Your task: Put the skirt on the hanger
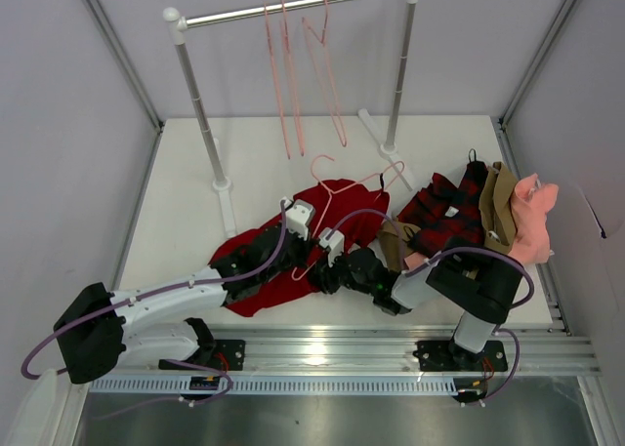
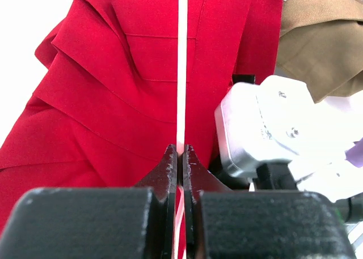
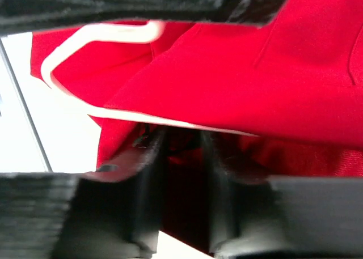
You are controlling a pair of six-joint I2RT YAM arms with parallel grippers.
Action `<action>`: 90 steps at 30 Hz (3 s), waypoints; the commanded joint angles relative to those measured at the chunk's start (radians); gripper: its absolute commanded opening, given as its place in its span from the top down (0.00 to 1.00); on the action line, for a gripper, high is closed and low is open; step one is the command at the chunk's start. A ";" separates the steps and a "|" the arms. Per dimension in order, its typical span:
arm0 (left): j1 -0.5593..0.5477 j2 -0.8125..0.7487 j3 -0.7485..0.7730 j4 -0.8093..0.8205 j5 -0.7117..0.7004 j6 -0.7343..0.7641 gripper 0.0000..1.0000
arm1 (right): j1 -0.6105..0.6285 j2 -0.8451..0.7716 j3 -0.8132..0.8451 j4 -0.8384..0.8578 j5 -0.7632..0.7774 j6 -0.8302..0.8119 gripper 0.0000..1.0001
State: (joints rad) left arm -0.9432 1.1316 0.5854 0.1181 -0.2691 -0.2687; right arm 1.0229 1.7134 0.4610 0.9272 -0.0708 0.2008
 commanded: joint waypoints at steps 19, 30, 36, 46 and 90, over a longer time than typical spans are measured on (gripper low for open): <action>0.027 0.023 0.119 -0.020 0.016 -0.076 1.00 | 0.104 -0.363 -0.030 -0.185 0.281 0.008 1.00; 0.027 0.062 0.244 -0.110 0.030 -0.118 1.00 | 0.232 -0.351 -0.030 -0.234 0.451 0.028 1.00; 0.024 0.117 0.225 -0.043 0.054 -0.178 1.00 | 0.330 -0.345 0.004 -0.221 0.546 -0.017 1.00; -0.008 0.165 0.267 -0.086 0.022 -0.286 1.00 | 0.431 -0.313 0.105 -0.341 0.724 -0.093 1.00; -0.129 0.143 0.160 -0.021 -0.104 -0.291 1.00 | 0.433 -0.650 0.166 -0.915 0.881 0.111 1.00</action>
State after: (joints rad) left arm -1.0676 1.3094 0.7460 0.0715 -0.3832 -0.5659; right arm 1.4624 1.0939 0.6334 -0.0601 0.7399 0.2970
